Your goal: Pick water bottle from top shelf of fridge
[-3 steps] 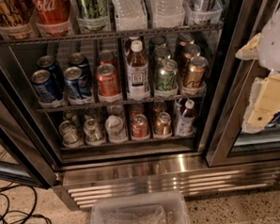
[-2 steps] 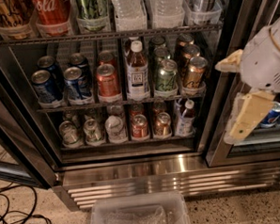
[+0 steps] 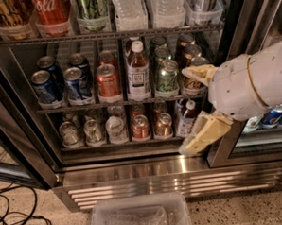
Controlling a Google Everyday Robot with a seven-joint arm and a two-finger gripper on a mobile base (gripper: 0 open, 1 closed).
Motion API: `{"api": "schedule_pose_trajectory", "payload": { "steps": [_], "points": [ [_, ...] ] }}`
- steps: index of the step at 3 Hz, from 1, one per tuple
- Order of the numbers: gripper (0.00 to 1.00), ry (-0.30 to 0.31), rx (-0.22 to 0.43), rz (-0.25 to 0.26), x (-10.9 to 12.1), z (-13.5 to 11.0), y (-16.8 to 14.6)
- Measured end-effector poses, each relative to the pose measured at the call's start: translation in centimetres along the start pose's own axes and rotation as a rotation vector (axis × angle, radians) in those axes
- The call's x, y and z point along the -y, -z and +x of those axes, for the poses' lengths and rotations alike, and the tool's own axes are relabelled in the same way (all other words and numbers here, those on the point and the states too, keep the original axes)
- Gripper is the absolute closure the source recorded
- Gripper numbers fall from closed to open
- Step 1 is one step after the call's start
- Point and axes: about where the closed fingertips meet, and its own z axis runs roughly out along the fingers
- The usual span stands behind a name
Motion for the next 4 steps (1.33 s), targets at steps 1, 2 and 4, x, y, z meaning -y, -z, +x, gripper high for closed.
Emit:
{"api": "schedule_pose_trajectory", "payload": {
  "steps": [1, 2, 4],
  "points": [
    [0.00, -0.088, 0.112, 0.102, -1.2, -3.2, -1.5],
    [0.00, -0.238, 0.224, 0.210, -0.4, -6.6, -2.5],
    [0.00, -0.282, 0.268, 0.282, 1.5, -7.7, -2.0]
  ]
}}
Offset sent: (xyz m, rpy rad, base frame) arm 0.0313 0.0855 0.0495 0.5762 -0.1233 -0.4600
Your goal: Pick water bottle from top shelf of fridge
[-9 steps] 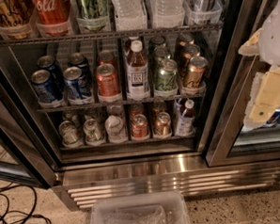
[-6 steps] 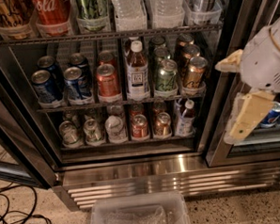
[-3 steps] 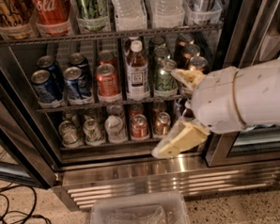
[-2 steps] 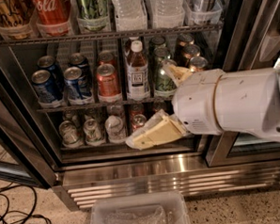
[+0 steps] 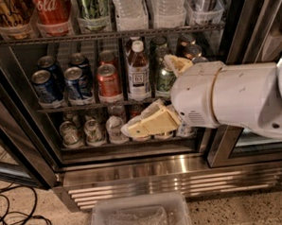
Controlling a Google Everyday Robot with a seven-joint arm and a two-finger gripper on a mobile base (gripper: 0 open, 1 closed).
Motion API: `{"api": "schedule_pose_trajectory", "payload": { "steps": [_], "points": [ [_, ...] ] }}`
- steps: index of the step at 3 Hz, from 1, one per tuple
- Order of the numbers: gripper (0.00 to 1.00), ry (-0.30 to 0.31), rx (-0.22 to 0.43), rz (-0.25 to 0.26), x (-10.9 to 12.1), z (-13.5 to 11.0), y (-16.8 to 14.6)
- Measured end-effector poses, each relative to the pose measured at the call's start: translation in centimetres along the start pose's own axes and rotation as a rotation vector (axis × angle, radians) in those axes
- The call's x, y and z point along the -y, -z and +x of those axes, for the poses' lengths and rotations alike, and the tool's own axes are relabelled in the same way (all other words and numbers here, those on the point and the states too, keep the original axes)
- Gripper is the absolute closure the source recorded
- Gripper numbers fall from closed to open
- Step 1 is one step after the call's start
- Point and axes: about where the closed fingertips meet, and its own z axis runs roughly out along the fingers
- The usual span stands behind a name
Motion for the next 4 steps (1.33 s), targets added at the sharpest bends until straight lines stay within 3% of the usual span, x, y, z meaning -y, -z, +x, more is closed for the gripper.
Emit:
{"api": "schedule_pose_trajectory", "payload": {
  "steps": [1, 2, 3, 4],
  "points": [
    [0.00, -0.010, 0.043, 0.007, -0.3, -0.9, -0.2],
    [0.00, 0.011, 0.132, 0.101, 0.1, -4.4, 0.0],
    [0.00, 0.044, 0.247, 0.216, 1.1, -10.1, 0.2],
    [0.00, -0.014, 0.328, 0.378, 4.7, -12.9, 1.9]
  ]
}}
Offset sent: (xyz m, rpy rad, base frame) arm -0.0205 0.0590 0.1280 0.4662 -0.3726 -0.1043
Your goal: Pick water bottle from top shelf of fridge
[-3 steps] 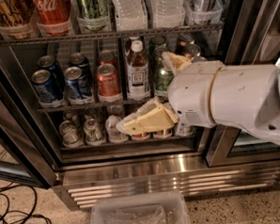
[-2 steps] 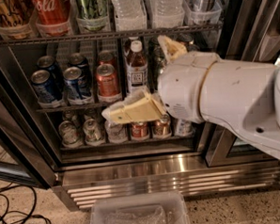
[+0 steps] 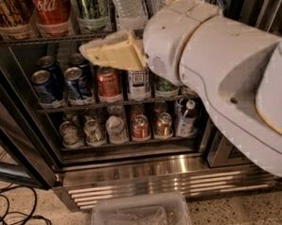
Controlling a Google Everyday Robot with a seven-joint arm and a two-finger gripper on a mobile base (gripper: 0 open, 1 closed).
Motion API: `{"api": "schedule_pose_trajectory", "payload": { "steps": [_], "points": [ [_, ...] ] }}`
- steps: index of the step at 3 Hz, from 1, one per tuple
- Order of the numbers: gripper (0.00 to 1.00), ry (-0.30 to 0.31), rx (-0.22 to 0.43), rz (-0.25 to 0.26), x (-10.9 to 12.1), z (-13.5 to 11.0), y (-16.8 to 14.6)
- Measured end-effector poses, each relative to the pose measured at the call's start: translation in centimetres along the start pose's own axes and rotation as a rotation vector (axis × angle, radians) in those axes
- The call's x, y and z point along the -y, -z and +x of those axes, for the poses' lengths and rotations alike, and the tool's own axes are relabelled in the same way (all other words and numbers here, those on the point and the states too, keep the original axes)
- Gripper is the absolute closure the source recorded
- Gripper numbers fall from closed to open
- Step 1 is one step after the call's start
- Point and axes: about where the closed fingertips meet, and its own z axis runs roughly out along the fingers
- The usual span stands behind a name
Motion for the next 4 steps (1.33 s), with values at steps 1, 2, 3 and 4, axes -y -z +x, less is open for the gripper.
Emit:
{"api": "schedule_pose_trajectory", "payload": {
  "steps": [1, 2, 3, 4],
  "points": [
    [0.00, -0.166, 0.038, 0.194, 6.8, 0.5, 1.7],
    [0.00, -0.310, 0.084, 0.200, 6.3, -0.4, 1.1],
    [0.00, -0.264, 0.124, 0.048, -1.0, -3.3, -2.8],
    [0.00, -0.166, 0.105, -0.033, -6.7, -4.6, -5.3]
  ]
}}
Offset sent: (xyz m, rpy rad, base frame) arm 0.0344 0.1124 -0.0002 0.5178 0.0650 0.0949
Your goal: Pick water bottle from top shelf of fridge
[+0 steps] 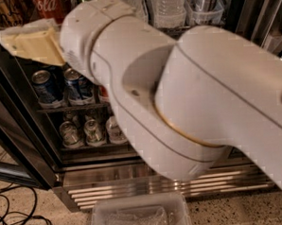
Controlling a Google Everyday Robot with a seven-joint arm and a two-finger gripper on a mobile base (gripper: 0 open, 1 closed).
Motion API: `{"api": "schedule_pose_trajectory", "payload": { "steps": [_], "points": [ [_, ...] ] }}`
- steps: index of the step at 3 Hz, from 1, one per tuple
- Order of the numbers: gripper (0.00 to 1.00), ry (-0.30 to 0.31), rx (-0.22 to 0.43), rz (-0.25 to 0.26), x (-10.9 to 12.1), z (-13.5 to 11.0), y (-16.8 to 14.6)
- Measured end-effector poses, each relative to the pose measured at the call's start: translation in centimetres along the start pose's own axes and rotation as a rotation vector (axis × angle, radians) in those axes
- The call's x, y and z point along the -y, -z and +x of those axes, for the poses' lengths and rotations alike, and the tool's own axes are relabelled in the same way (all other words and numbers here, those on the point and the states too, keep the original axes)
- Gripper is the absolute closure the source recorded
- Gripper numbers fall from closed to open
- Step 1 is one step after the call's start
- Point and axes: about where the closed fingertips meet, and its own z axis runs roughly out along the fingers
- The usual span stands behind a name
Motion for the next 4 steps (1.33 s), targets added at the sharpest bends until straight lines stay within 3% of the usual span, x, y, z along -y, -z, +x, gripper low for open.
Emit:
{"api": "schedule_pose_trajectory", "payload": {
  "steps": [1, 2, 4],
  "points": [
    [0.00, 0.029, -0.055, 0.018, -1.2, 0.8, -1.5],
    [0.00, 0.026, -0.092, 0.091, 0.5, 1.1, -2.2],
    [0.14, -0.042, -0.122, 0.195, 4.8, 3.9, -4.0]
  ]
}}
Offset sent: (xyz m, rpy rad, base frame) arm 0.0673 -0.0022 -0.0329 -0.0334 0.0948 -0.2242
